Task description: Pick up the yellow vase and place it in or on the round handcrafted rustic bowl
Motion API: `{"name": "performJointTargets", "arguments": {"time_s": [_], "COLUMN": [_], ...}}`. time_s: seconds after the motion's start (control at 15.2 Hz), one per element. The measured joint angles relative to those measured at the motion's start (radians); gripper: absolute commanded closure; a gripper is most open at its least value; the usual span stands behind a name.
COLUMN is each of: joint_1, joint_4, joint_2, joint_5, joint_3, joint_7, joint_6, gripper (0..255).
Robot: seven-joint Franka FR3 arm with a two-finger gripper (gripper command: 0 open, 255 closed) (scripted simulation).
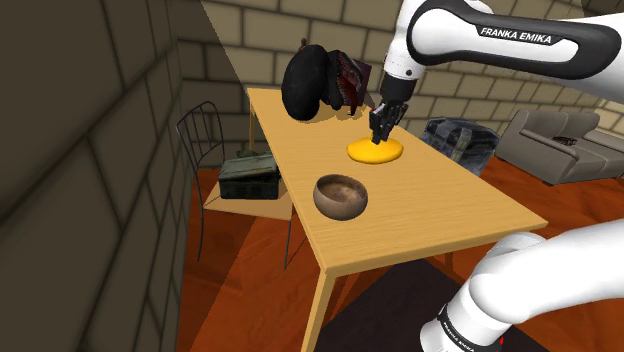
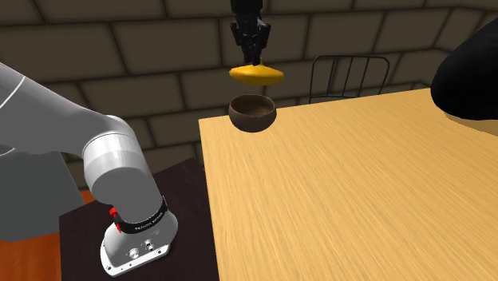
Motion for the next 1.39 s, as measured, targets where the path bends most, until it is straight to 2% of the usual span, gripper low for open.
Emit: {"name": "performJointTargets", "arguments": {"time_s": [0.26,0.4,1.39], "joint_1": [0.019,0.025,0.032], "joint_4": [0.072,0.071,-0.144], "joint_2": [0.077,0.088,0.068], "joint_5": [0.020,0.026,0.032], "joint_3": [0.066,0.084,0.094], "joint_7": [0.081,0.104,0.120], "joint_6": [0.001,0.012,0.206], "gripper": [255,255,255]}}
